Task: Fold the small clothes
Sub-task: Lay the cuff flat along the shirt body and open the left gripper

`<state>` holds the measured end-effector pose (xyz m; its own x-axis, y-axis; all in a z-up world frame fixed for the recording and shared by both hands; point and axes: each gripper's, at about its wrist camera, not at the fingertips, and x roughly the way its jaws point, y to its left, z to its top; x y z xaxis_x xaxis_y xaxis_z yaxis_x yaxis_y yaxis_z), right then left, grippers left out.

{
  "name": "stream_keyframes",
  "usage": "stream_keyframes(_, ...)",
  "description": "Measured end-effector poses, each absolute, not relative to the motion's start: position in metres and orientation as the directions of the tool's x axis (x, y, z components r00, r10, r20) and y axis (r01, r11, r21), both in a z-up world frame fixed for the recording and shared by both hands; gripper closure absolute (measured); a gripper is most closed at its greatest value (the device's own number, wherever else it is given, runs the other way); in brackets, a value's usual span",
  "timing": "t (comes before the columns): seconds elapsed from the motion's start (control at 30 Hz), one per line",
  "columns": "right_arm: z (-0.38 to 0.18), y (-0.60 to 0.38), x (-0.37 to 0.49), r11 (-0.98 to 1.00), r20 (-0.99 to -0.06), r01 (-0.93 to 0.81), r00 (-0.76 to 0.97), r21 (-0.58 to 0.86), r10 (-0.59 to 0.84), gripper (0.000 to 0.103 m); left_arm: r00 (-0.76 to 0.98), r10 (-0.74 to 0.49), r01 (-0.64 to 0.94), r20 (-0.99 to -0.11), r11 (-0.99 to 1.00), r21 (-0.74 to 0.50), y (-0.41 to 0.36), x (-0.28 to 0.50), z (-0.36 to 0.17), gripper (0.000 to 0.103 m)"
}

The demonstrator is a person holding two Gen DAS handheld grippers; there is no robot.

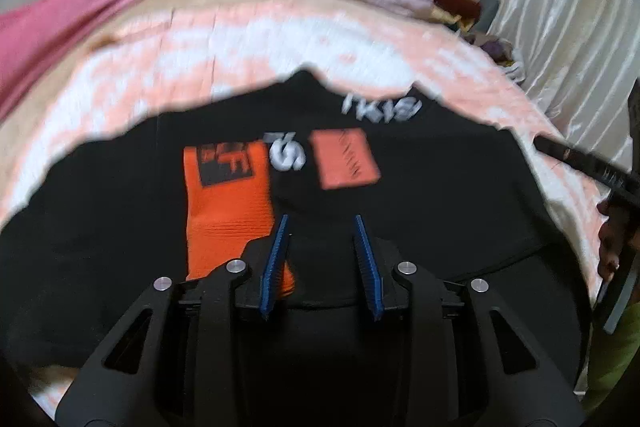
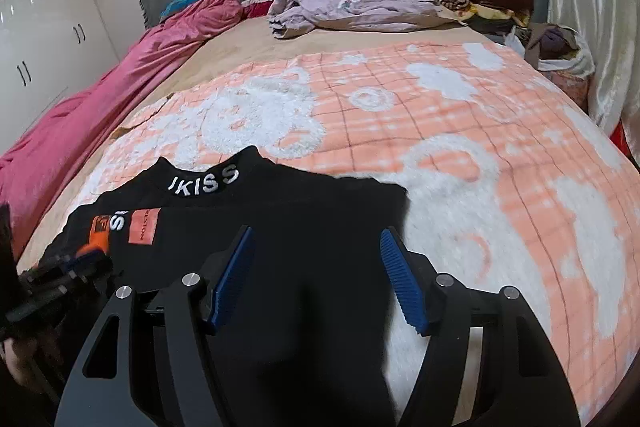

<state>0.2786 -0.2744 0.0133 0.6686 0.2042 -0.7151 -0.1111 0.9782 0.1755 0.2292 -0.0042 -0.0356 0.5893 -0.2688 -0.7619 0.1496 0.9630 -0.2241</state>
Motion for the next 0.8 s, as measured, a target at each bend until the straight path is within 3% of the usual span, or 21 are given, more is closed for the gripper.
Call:
stream_keyframes(0.23,-0.006,-0.262,0.318,0.981,-0.766,-0.134,0.613,0.141,0.194,0.040,0.585,-0.311,0.134,-0.749,0.948,-0.288,0.008,0.227,-0.037,0.079)
stream_keyframes(0.4,-0.033,-0.258,0.335,0.992,-0.828,-0.120,0.550,0.050,0.108,0.042,0.581,-0.310,0.119,-0.752,0.947,-0.298,0.010,0.228,-0.037,0.080)
stream_keyframes(0.8,-0.008,-0.264,0.297,0.982,-0.774,-0.142,0.606,0.124,0.185,0.040,0.601,-0.310,0.120,-0.737,0.946,-0.300,0.014,0.219,-0.021,0.075)
